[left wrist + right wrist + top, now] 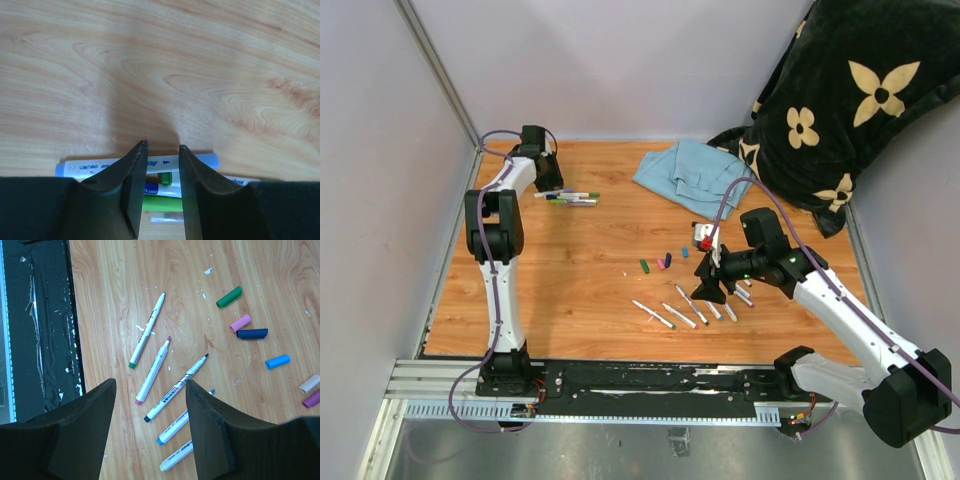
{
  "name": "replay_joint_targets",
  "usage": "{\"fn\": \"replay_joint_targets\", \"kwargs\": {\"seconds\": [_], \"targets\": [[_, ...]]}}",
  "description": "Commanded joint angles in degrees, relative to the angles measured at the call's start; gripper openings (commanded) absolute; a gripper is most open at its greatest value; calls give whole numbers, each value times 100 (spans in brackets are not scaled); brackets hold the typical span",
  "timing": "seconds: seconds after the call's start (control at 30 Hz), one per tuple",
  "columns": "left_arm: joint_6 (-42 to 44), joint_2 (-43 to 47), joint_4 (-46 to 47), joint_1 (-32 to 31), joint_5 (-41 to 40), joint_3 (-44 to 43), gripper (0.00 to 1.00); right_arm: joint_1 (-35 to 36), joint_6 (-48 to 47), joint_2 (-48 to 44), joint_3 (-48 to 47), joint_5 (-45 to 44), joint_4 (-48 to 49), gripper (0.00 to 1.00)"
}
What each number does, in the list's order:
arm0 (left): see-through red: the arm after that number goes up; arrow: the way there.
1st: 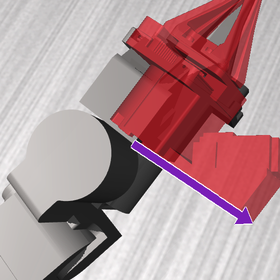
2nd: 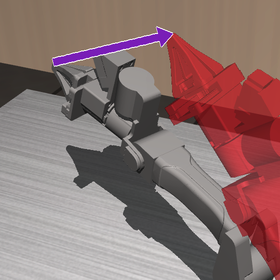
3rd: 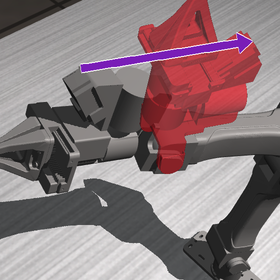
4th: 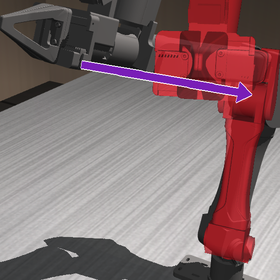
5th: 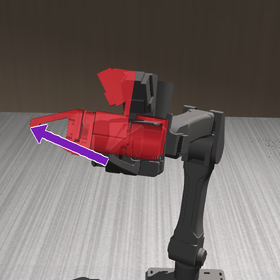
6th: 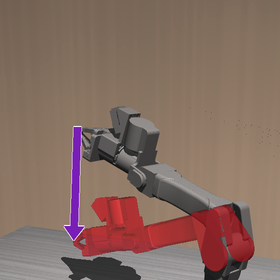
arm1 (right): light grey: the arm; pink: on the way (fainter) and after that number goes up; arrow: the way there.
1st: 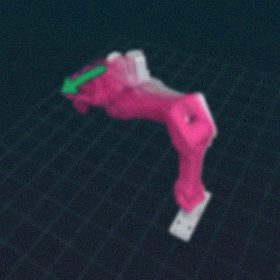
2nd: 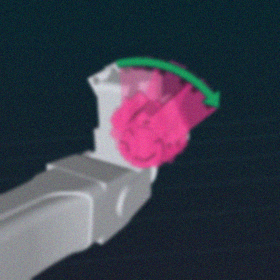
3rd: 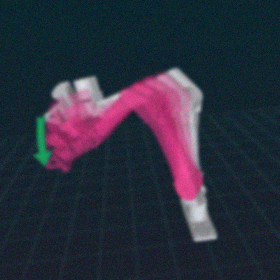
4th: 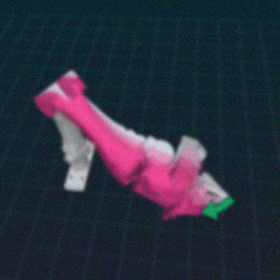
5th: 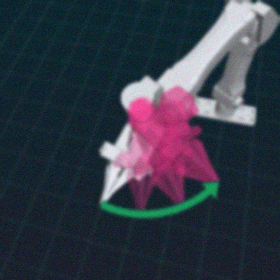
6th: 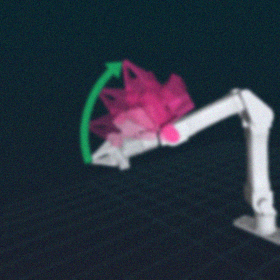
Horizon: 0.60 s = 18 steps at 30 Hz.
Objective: Open the pen caps
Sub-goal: Move the pen to the center of the board.
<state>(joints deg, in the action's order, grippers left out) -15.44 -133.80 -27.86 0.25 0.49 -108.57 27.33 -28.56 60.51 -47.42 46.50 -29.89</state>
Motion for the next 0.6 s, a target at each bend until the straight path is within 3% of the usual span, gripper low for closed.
{"fn": "replay_joint_targets", "kwargs": {"seconds": [0.0, 0.57], "targets": [[85, 255, -150, 36, 191, 277, 36, -114, -80, -160, -152, 132, -52, 59], [187, 665, -106, 36, 479, 844, 37, -140, -62, -241, -145, 227, -52, 59]]}}
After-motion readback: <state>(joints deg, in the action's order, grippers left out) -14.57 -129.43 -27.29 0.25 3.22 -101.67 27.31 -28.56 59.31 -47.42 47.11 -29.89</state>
